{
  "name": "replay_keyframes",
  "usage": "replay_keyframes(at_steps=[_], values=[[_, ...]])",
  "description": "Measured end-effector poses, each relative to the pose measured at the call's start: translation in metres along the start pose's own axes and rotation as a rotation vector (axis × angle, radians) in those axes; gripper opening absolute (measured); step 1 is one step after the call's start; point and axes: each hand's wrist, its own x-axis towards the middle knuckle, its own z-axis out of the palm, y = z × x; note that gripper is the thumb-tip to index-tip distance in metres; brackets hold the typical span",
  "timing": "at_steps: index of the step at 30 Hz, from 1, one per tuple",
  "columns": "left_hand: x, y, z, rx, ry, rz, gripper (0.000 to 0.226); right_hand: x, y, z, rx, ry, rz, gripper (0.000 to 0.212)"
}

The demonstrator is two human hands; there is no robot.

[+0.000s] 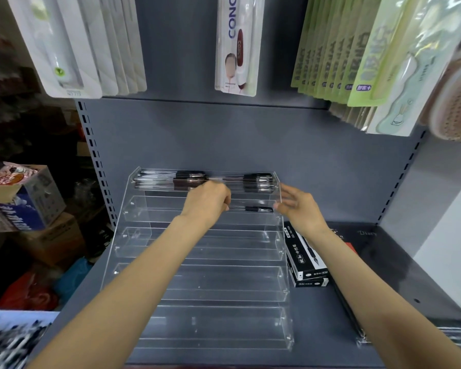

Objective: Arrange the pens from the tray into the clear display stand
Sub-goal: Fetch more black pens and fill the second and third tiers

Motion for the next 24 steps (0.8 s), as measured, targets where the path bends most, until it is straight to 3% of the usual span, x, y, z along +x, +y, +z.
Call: replay_keyframes(at_steps=[7,10,17,24], values=[[-0.008,-0.016,-0.001,-0.223,0.016,-0.11,0.009,0.001,0.004,-0.003,0.024,-0.028,0.005,0.055],[-0.018,-0.025,0.0,-0.231,0.061,-0.215,0.015,0.001,0.005,-0.001,0.048,-0.022,0.004,0.055],[-0.025,-0.018,-0.002,-0.222,-0.05,-0.317,0.036,-0.001,0.005,0.001,0.061,-0.004,0.002,0.055],[-0.022,-0.005,0.003,-0.291,-0.045,-0.335,0.029,-0.005,0.003,0.0,0.064,-0.015,0.012,0.057]])
